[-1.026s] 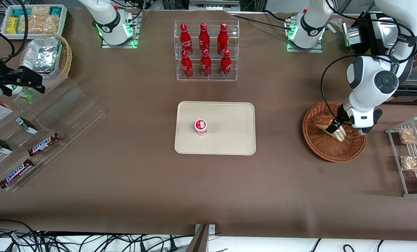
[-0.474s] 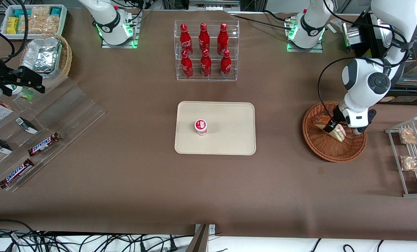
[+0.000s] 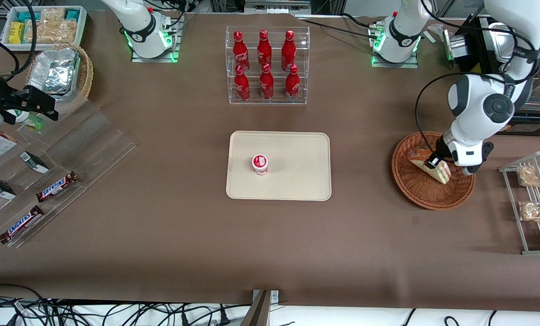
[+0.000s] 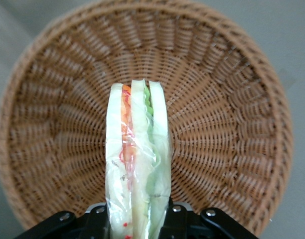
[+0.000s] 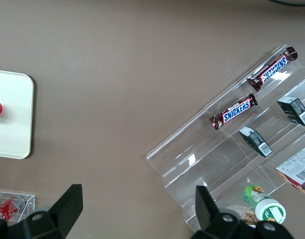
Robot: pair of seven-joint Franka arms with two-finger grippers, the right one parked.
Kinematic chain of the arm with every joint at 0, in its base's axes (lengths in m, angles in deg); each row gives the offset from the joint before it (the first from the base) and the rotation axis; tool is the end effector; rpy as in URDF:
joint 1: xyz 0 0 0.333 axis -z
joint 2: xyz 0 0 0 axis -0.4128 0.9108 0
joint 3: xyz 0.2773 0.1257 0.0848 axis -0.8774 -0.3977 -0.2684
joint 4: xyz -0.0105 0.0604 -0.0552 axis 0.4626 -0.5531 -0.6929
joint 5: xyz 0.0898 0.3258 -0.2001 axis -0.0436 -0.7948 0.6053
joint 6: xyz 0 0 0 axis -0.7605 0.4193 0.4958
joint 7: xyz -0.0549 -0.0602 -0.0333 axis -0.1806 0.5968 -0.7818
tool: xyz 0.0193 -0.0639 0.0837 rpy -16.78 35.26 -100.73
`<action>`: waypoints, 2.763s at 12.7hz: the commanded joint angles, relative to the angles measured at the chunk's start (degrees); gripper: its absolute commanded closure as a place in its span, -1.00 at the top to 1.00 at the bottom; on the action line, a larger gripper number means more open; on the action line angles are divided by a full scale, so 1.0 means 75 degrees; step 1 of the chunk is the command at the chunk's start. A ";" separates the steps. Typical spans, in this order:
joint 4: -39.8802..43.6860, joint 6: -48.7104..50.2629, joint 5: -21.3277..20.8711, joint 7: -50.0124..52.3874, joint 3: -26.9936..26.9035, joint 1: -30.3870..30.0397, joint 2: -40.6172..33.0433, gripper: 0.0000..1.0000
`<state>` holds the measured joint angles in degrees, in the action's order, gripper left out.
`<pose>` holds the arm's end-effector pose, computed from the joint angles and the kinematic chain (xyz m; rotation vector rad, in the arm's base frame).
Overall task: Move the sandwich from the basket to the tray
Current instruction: 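Lift the sandwich and carry it toward the cream tray, then lower the sandwich onto the tray beside the red-and-white bottle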
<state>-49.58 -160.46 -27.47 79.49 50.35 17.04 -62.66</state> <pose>0.5417 0.0284 0.2764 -2.8343 -1.2585 -0.0336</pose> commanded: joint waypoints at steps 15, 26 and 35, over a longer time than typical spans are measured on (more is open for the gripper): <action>0.3366 0.3996 0.0788 -0.4741 0.2124 0.0064 -0.0538 -1.00; 0.3355 0.2852 0.0977 -0.3270 0.3732 0.0790 0.0585 -1.00; 0.3109 0.1023 -0.1598 -0.0470 0.3732 0.1891 0.2307 -1.00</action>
<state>-26.19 -150.09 -34.96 72.05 78.26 30.23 -48.13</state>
